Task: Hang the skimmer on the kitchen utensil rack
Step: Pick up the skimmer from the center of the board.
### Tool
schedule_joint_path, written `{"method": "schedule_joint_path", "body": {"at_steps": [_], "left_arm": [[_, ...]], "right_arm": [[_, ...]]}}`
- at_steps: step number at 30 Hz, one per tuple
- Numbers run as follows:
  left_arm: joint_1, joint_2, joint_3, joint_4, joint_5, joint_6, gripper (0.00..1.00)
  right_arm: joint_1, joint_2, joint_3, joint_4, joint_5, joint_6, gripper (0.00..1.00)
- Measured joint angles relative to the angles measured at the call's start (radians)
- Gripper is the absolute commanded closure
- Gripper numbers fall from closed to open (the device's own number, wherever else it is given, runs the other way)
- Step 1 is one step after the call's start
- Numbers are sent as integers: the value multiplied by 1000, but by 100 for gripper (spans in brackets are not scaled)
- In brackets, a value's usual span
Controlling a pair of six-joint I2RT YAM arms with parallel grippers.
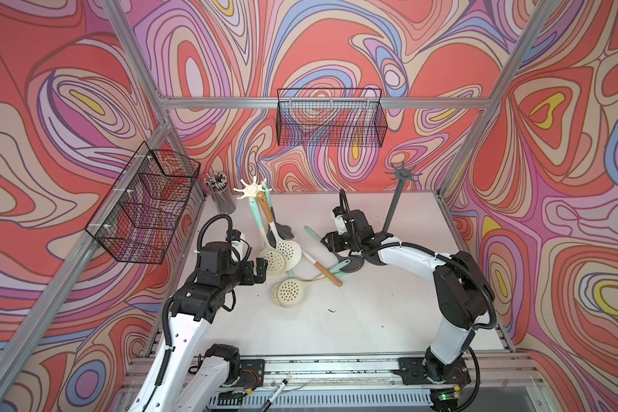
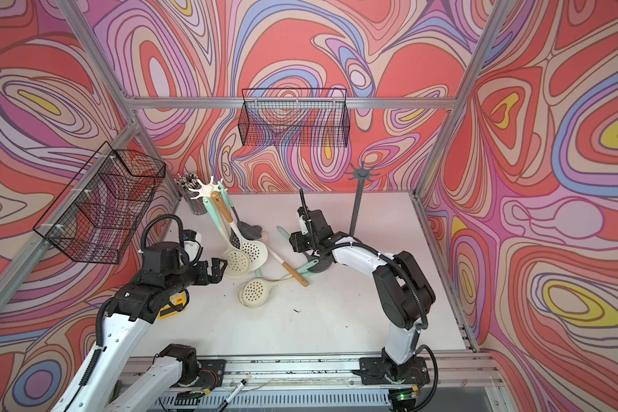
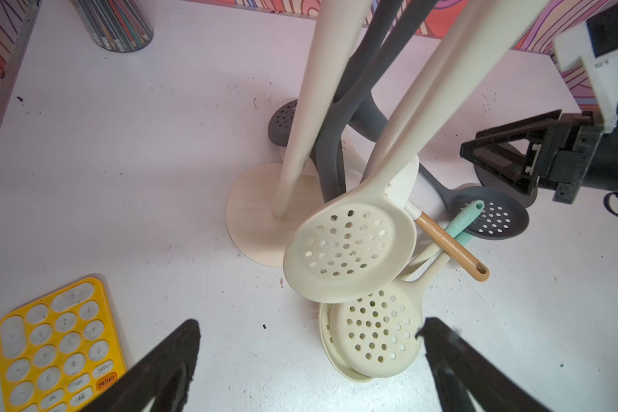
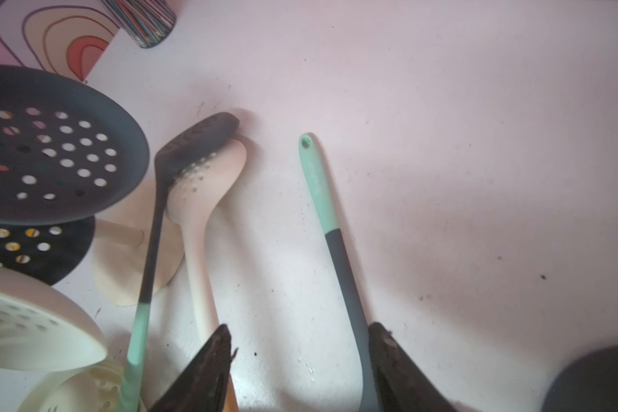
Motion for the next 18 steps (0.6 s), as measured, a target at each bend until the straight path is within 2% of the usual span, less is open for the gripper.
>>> {"method": "schedule_joint_path", "body": {"at_steps": [9, 18], "left_arm": [[0, 6, -10, 11, -25, -20, 0], [0, -6, -11, 10, -31, -40, 0]], "right_arm": [[20, -61, -39, -87, 97, 65, 43], [143, -69, -90, -66, 69, -33, 45]]}}
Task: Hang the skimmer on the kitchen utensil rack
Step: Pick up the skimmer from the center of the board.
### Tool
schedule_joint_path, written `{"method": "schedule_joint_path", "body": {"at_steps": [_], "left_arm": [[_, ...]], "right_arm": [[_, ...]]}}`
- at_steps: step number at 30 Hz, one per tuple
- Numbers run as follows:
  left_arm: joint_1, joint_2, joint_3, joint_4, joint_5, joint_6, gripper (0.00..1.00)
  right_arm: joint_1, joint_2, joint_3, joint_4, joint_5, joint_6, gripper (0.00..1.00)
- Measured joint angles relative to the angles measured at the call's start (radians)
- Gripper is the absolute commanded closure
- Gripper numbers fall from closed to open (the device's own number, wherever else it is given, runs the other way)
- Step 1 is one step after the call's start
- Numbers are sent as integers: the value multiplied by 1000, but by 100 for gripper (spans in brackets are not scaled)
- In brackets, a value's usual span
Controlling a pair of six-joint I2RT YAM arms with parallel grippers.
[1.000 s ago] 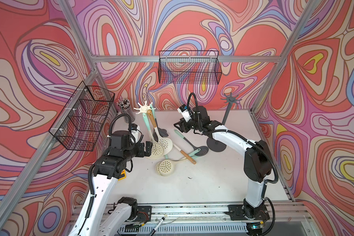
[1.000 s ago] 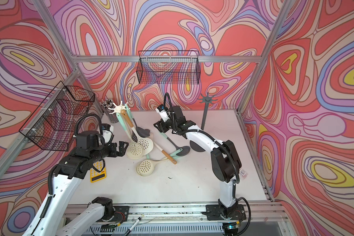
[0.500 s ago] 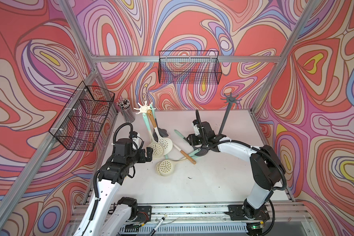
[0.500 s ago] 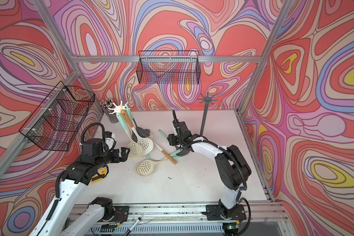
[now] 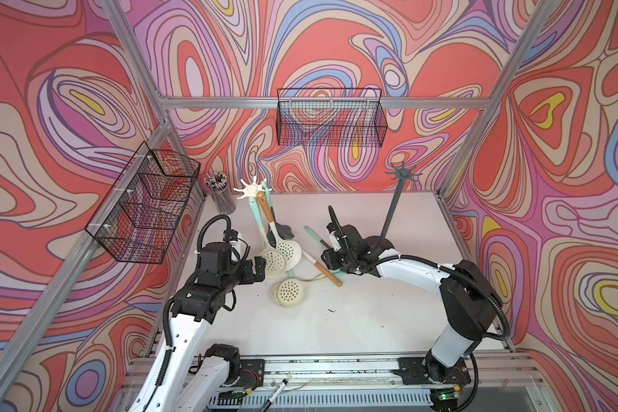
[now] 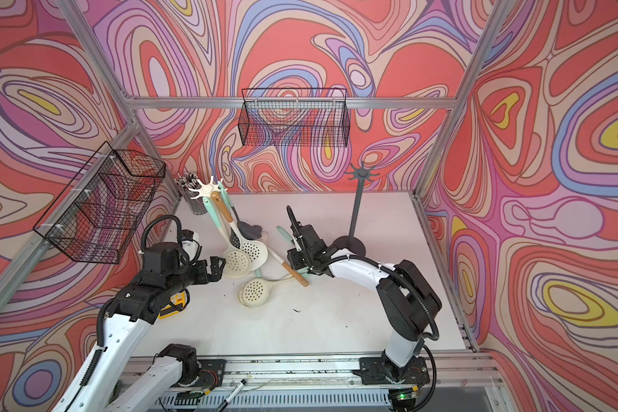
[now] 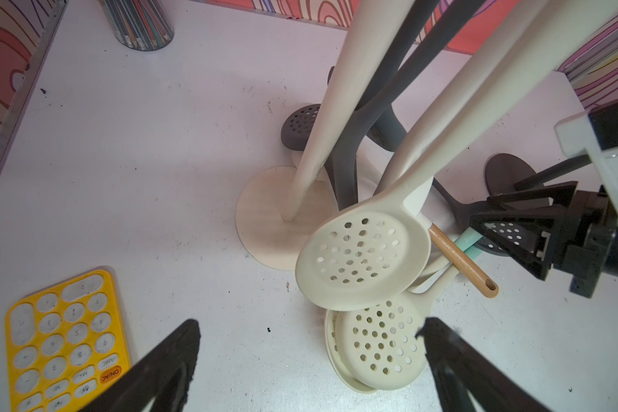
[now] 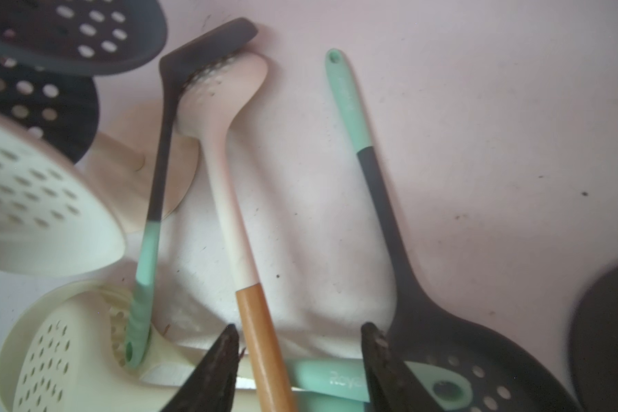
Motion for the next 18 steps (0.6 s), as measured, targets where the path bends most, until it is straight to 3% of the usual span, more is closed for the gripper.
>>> {"method": "schedule_joint_path", "body": {"at_steps": [14, 18], "left_arm": [[0, -2, 0, 0, 0, 0, 0], [0, -9, 0, 0, 0, 0, 0]], "right_arm": [[33, 124, 0, 65, -39, -98, 49], [33, 129, 0, 70, -42, -130, 57]]}}
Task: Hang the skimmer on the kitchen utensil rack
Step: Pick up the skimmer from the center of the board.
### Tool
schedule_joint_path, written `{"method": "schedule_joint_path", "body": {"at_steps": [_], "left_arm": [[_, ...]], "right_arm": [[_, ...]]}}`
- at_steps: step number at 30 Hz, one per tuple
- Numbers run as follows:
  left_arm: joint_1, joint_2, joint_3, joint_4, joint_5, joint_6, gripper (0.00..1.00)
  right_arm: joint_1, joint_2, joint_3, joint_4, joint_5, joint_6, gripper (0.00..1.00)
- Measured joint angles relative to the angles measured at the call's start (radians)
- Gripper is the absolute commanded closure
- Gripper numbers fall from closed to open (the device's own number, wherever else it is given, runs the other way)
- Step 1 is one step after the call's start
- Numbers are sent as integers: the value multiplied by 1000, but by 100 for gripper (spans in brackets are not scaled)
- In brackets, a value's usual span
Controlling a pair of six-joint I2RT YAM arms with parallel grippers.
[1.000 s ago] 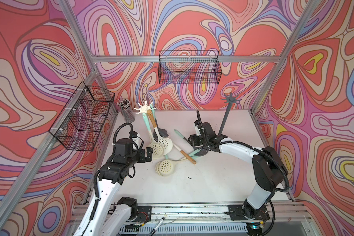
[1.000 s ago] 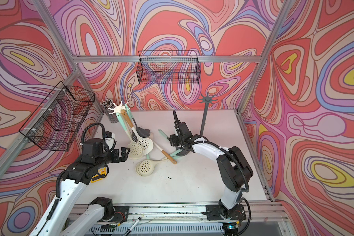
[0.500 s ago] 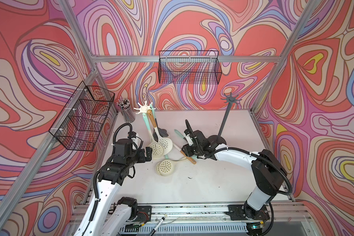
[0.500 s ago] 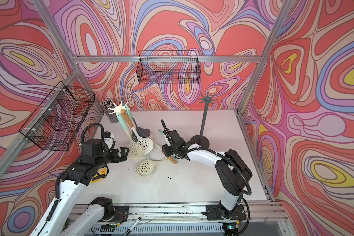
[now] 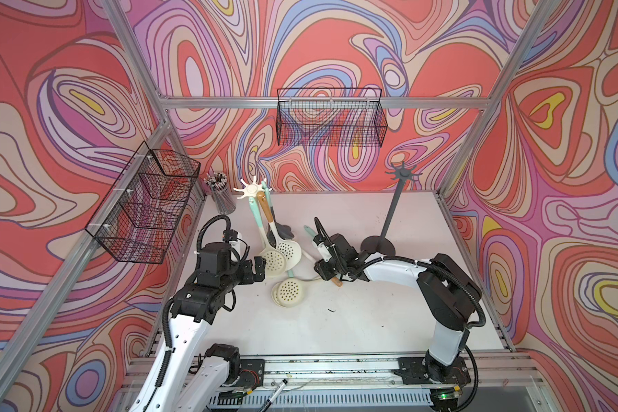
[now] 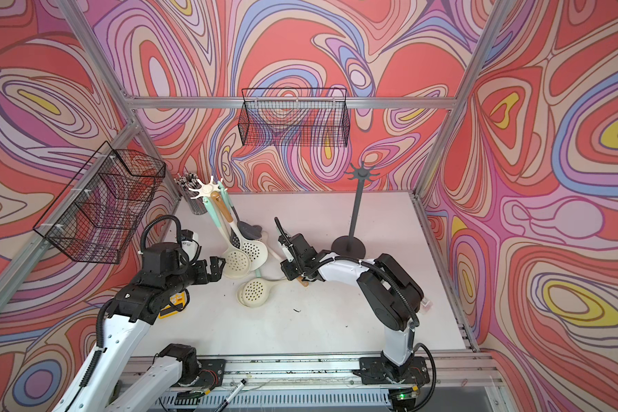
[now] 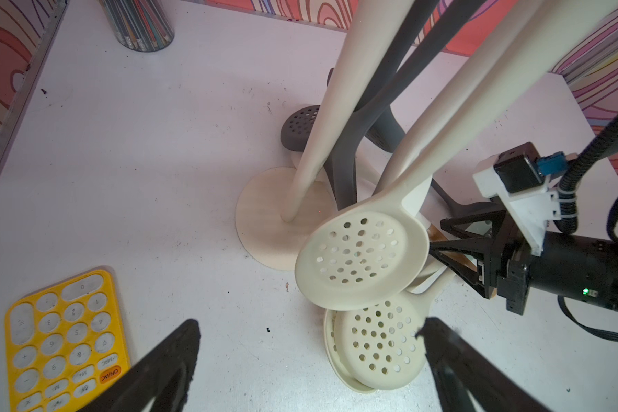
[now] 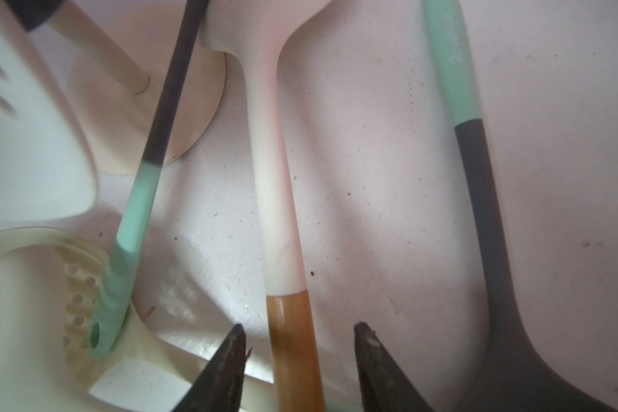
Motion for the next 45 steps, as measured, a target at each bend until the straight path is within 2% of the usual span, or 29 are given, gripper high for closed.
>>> {"method": "schedule_joint_path", "body": {"at_steps": [2, 11, 16, 28, 39, 45], "left_arm": [[0, -5, 0, 0, 0, 0, 0], [0, -19, -1, 0, 8, 0, 0], [0, -27, -1, -1, 13, 3, 0], [0, -36, 85, -109, 48, 13, 1], [0, -28, 192, -232, 166, 66, 2], [0, -19, 213, -238, 296, 58, 2]], "right_arm": [[0, 0, 0, 3, -4, -16, 65], [0, 1, -18, 42, -21, -61, 66], [0, 26, -18, 57, -34, -68, 76], [3, 18, -19, 51, -31, -60, 91], [-12, -83, -26, -16, 21, -38, 95], [-34, -159, -23, -79, 37, -21, 95]]}}
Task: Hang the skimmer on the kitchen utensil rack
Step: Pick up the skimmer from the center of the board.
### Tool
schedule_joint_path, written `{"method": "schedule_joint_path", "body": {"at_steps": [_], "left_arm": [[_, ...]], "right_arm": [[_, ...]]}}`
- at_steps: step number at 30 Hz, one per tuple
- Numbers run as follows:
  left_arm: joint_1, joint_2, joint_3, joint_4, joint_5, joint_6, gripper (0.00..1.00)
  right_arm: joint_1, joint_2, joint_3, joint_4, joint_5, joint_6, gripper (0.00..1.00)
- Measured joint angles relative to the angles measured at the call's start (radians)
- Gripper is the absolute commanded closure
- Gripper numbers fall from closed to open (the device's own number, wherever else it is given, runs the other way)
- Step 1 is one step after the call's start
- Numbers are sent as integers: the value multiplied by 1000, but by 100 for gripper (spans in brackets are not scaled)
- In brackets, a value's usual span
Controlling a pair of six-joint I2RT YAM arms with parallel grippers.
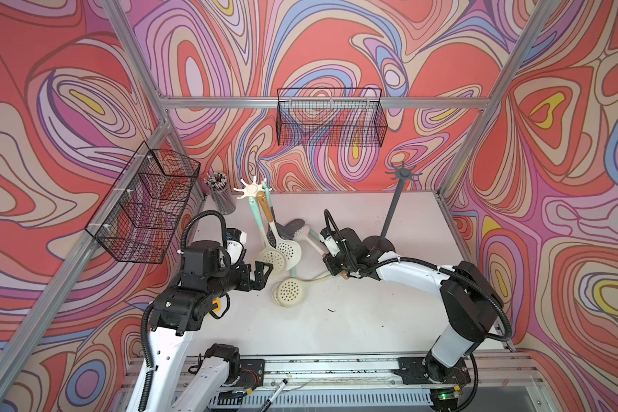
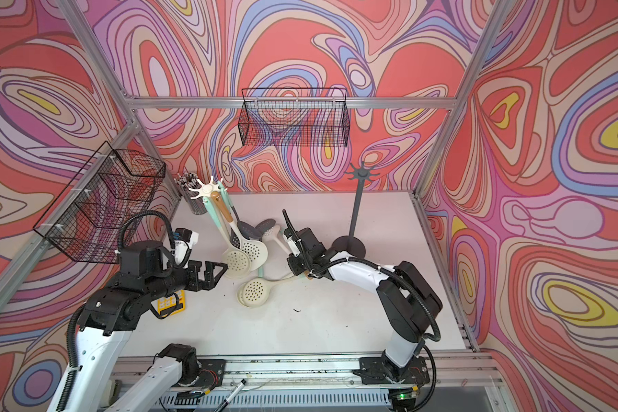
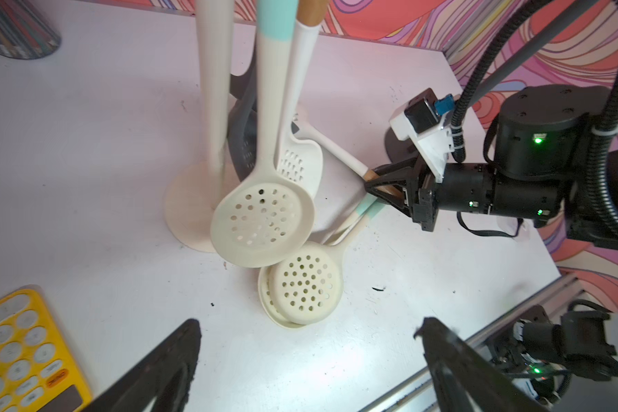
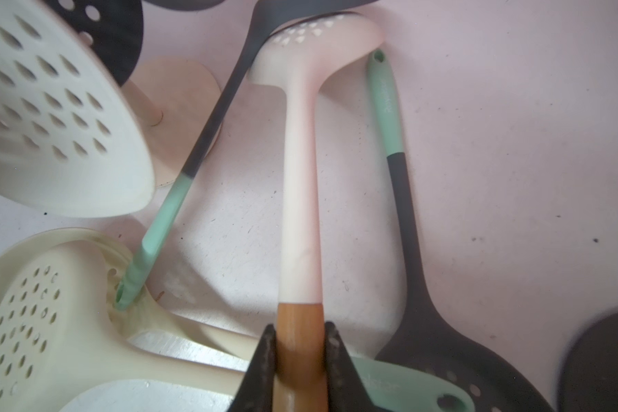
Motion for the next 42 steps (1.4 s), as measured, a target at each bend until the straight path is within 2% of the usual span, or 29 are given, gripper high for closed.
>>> {"method": "schedule_joint_path", "body": {"at_steps": [9, 11, 14, 17, 24, 35, 42], "left_arm": [[-8, 20, 3, 41, 278, -50, 0], [-37, 52, 31, 11, 330, -27, 0], [-120, 101, 91, -38, 340, 23, 0], [-212, 107, 116, -60, 307, 56, 2], [-285, 107, 108, -26, 203, 74, 11], [-549, 62, 6, 294, -33, 99, 20], [-725, 134, -42, 512, -175, 240, 24]], "right_arm": [[-6, -165, 6, -122, 22, 67, 95], [-8, -195, 15, -151, 28, 83, 95], [-12, -218, 28, -190, 35, 104, 95], [-19, -230, 35, -229, 39, 125, 95], [-43, -233, 91, -330, 55, 172, 97], [-54, -242, 192, -441, 63, 223, 98], [-68, -258, 245, -529, 55, 247, 98]]}}
